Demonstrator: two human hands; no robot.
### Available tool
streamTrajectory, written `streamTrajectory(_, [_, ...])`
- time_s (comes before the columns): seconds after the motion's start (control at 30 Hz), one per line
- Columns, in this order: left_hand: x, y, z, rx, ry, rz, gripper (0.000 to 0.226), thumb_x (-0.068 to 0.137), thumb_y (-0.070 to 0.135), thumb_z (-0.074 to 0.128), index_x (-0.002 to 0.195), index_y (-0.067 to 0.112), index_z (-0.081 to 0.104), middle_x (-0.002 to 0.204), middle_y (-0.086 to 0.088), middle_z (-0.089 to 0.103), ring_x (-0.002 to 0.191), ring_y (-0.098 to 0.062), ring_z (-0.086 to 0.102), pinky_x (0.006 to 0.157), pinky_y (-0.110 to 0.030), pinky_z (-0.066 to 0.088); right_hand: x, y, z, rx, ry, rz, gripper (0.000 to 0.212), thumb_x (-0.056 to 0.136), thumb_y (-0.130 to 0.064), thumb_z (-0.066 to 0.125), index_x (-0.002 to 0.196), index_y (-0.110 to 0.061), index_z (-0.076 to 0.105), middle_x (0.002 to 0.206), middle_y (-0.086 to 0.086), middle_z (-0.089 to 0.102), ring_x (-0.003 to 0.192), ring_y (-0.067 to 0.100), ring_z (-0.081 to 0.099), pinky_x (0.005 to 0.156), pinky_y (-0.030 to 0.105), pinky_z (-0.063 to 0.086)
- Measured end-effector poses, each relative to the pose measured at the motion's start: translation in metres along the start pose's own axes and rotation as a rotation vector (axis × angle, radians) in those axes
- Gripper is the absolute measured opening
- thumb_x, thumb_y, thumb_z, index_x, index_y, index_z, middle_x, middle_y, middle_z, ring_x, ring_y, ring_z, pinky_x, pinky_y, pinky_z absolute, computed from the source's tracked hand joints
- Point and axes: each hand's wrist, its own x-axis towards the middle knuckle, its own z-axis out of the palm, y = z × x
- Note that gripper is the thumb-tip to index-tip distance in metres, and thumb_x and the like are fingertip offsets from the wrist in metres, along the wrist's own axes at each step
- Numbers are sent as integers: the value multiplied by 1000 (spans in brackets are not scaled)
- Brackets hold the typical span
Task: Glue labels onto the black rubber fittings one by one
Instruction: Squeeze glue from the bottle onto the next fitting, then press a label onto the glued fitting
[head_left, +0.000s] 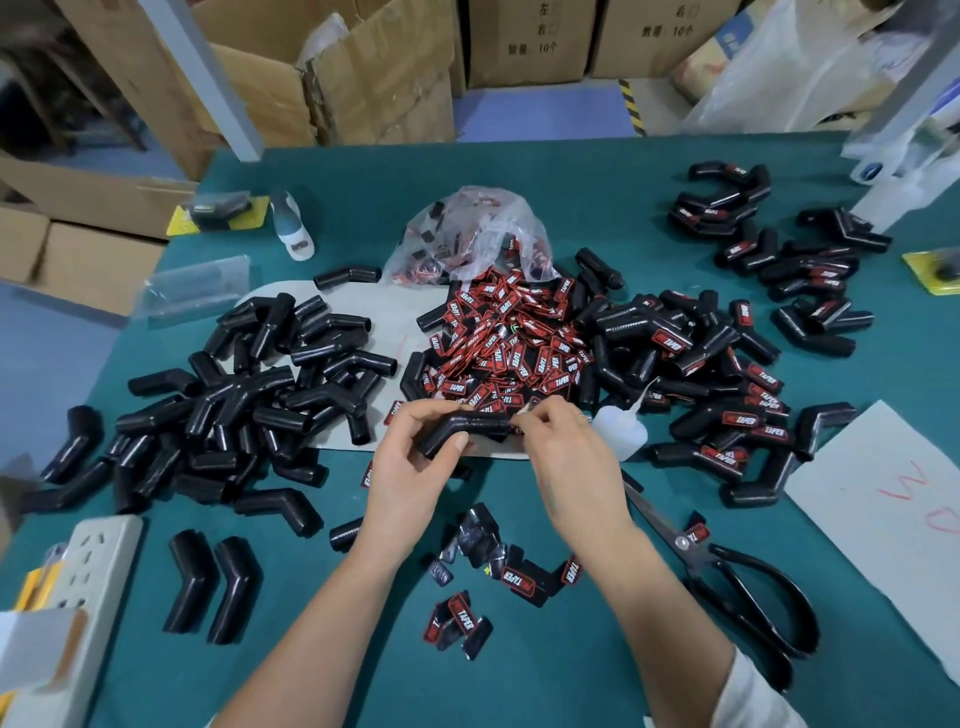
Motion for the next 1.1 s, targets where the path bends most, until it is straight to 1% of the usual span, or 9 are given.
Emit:
streamTrajectory(0.17, [-1,0,-2,23,-5,67,29,94,9,70,114,30,69,118,0,73,118,-23,66,105,-35,52,-7,1,6,118,124,-4,22,89,-20,81,101,-13,64,106,2,53,79,26,62,51,40,51])
streamTrajectory(0.3, [-1,-6,-5,14,25,63,24,96,24,71,119,26,69,119,-5,70,119,-31,65,105,-60,51,-11,2,12,327,126,41,24,93,-42,71,93,-24,56,97,-14,42,61,11,51,54,37,50])
streamTrajectory(0.4, [1,-7,-7,13,41,43,25,95,29,71,120,25,69,120,-3,70,119,-31,66,101,-65,52,-14,7,13,552,79,71,14,93,-35,78,89,-32,64,91,-21,48,65,6,56,63,24,49])
streamTrajectory(0.5, [2,-8,-8,16,44,26,25,96,29,70,122,26,68,119,0,70,115,-27,69,100,-65,54,-16,6,10,695,57,95,4,97,-40,65,96,-37,67,93,-22,59,63,10,64,65,21,52])
streamTrajectory(0.67, [1,-7,-7,-49,26,-3,28,99,26,69,125,17,66,119,-6,67,101,-22,76,96,-59,59,-13,5,13,403,-30,137,10,101,-30,65,105,-33,57,87,-13,64,68,17,65,67,42,55])
streamTrajectory(0.8, [2,-5,-6,-71,17,-15,29,99,25,69,126,15,66,118,-2,69,100,-23,77,93,-51,61,-11,-2,10,117,93,0,20,95,-20,76,97,-23,56,89,-7,58,72,22,59,53,36,45])
streamTrajectory(0.93, [2,-7,-5,-75,23,-25,30,98,25,70,127,15,65,121,-10,67,103,-26,76,96,-54,60,-13,-6,5,6,120,-48,25,86,-11,84,94,-20,62,86,-6,57,76,21,59,51,32,42])
streamTrajectory(1.03, [3,-9,-5,-40,36,-18,30,98,29,69,126,21,66,123,-8,67,106,-28,75,100,-59,57,-16,-5,1,106,89,12,17,91,-13,79,93,-22,64,86,-8,63,78,20,64,57,32,46])
streamTrajectory(1.1, [3,-9,-4,-39,39,-7,29,98,30,67,126,27,65,125,0,66,110,-29,73,102,-59,56,-17,-3,-2,400,3,157,14,99,-16,70,95,-28,63,87,-10,68,81,14,68,66,29,51])
